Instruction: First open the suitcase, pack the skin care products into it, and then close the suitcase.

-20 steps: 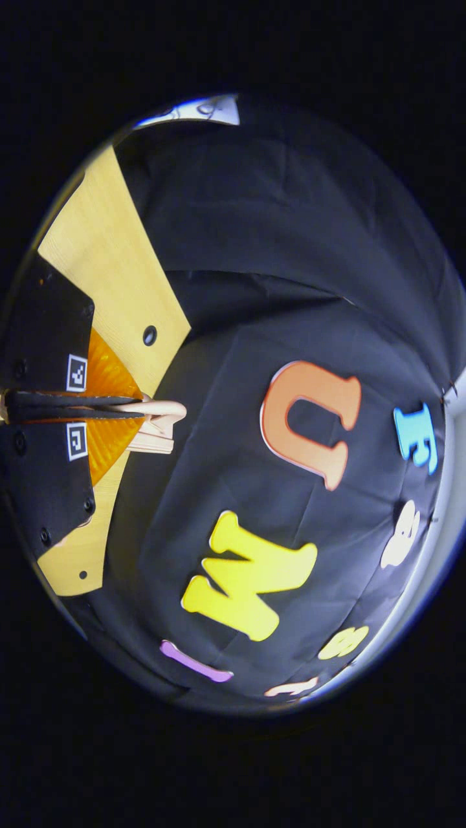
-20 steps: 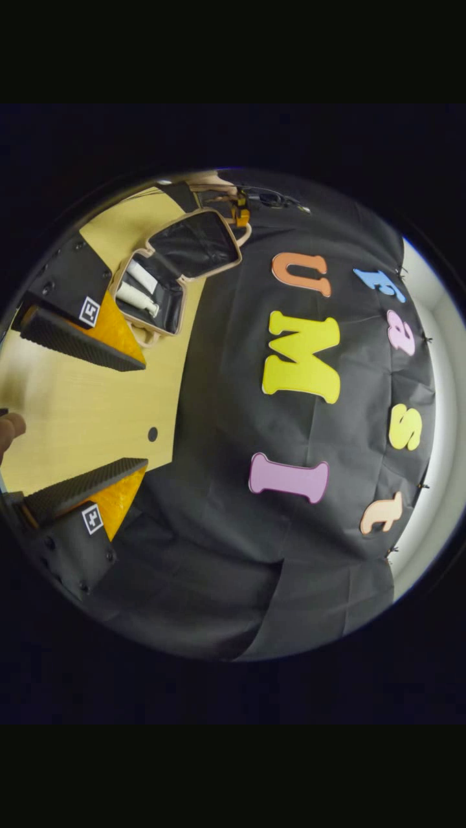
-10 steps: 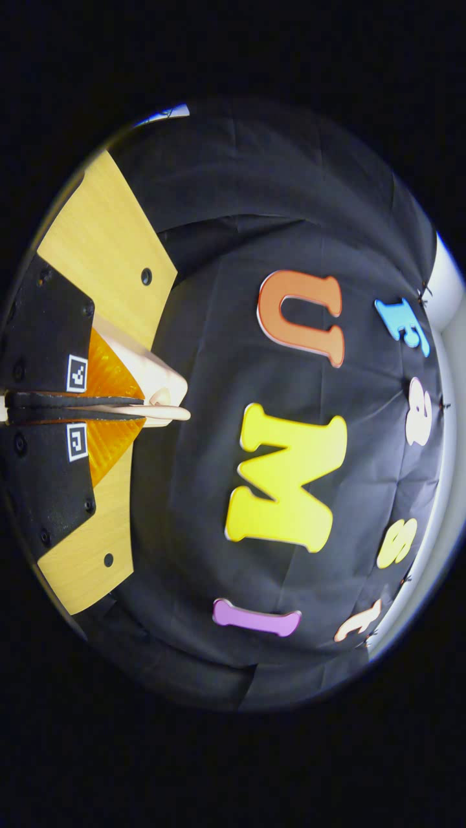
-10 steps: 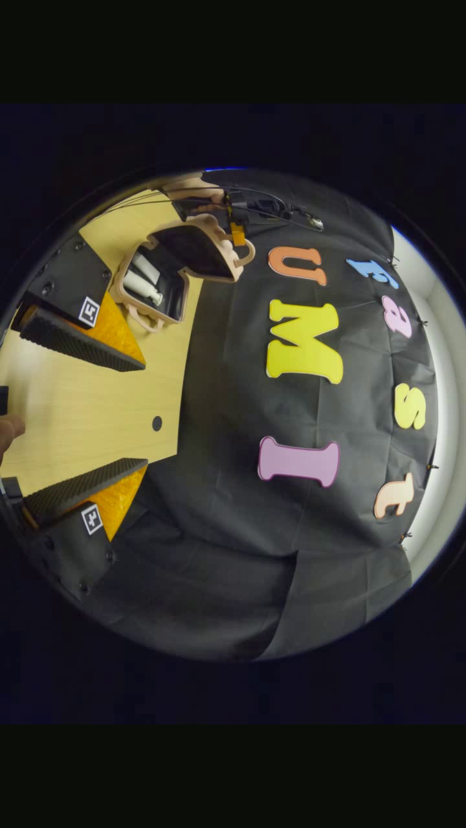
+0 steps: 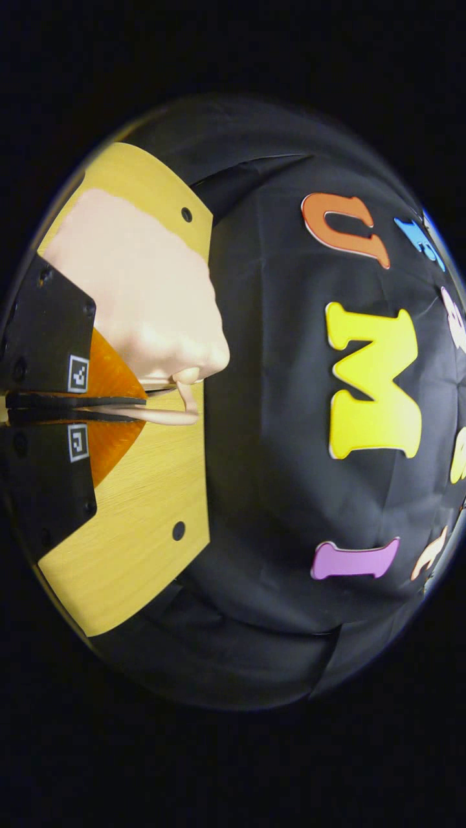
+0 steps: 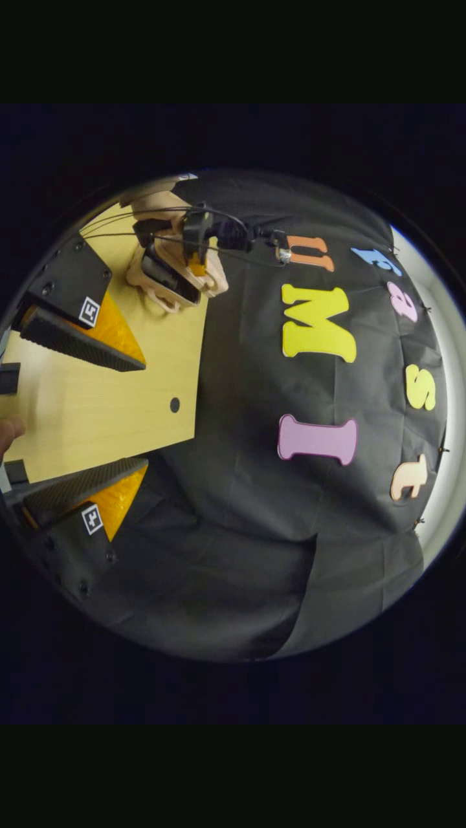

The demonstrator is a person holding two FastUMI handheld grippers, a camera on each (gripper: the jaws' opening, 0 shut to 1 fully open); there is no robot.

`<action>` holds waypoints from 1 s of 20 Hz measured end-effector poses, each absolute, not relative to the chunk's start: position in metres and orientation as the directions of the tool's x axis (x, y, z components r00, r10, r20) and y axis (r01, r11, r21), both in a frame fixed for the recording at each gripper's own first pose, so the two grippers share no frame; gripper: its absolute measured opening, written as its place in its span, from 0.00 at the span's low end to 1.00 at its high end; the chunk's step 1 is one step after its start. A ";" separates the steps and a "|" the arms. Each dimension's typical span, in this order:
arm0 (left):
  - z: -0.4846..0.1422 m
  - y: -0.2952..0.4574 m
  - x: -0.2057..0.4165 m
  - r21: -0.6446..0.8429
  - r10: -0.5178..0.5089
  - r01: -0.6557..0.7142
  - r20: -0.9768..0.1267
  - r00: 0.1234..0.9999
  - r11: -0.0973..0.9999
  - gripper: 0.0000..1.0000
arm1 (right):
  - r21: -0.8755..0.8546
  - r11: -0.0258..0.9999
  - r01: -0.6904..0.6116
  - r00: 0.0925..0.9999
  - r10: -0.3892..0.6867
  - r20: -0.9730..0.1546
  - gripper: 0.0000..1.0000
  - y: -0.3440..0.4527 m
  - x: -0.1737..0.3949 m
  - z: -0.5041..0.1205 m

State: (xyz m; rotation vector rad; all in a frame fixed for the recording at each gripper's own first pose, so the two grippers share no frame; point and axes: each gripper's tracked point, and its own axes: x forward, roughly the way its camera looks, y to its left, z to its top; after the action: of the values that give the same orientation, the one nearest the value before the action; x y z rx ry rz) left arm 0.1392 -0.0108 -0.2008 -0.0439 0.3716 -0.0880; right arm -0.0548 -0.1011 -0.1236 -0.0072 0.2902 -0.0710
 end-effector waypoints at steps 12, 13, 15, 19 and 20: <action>-0.223 -0.038 0.128 -0.014 -0.071 0.072 -0.457 0.887 0.997 0.72 | -0.005 0.997 0.080 0.957 -0.078 -0.281 0.79 -0.124 -0.065 -0.125; -0.205 -0.030 0.124 0.001 -0.036 0.040 -0.432 0.901 0.999 0.75 | -0.005 0.997 0.075 0.962 -0.074 -0.264 0.80 -0.122 -0.063 -0.118; -0.165 -0.016 0.110 0.018 0.006 0.001 -0.358 0.934 1.000 0.94 | 0.005 0.998 0.055 0.971 -0.052 -0.231 0.80 -0.117 -0.057 -0.104; -0.082 0.017 0.066 0.073 0.091 -0.079 -0.186 0.978 0.994 0.99 | 0.024 1.000 0.019 0.985 -0.014 -0.173 0.80 -0.092 -0.045 -0.073; -0.063 0.030 0.055 0.097 0.126 -0.113 -0.144 0.982 0.989 0.98 | 0.027 1.000 0.012 0.988 -0.008 -0.151 0.80 -0.084 -0.042 -0.065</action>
State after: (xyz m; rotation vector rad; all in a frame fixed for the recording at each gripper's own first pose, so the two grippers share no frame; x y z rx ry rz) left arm 0.0550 0.0305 -0.0631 0.0890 0.1502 0.1205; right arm -0.0419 -0.0843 -0.0648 0.0276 0.1520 -0.0102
